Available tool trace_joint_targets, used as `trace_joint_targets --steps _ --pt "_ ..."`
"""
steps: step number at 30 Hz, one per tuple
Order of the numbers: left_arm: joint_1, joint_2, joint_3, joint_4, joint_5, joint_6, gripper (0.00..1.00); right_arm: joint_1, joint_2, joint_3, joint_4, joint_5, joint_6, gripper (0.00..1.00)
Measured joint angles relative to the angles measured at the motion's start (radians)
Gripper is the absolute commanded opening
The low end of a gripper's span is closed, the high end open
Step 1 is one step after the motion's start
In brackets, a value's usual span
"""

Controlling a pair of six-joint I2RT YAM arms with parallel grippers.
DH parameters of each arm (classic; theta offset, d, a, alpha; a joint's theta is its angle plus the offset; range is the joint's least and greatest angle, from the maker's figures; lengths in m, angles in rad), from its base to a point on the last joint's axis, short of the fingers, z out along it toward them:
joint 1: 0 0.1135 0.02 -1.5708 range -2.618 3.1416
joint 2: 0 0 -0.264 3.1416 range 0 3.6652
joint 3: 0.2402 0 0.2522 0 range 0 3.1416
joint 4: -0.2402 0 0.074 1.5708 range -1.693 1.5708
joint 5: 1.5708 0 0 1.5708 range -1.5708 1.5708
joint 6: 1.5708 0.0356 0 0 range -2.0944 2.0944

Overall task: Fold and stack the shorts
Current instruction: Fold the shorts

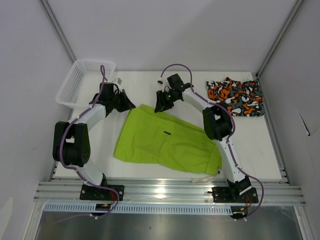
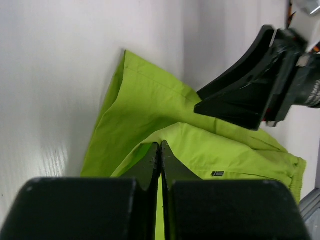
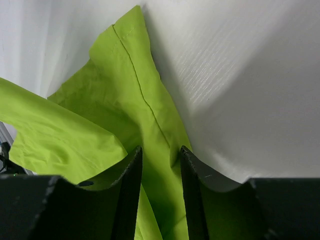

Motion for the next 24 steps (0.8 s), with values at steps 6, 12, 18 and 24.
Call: trace_joint_targets --steps 6,12,18,24 --pt "0.0 -0.029 0.0 0.012 0.008 -0.025 0.0 0.012 0.011 0.002 -0.045 0.0 -0.023 0.14" --pt "0.0 -0.062 -0.001 0.011 0.009 -0.043 0.0 0.016 0.012 0.002 -0.074 0.0 -0.04 0.08" --pt "0.0 -0.107 0.002 -0.002 -0.009 -0.055 0.0 0.019 0.012 0.002 -0.096 0.0 -0.056 0.07" --pt "0.0 -0.108 0.063 -0.024 -0.009 -0.075 0.0 0.023 0.012 0.002 -0.105 0.0 -0.068 0.07"
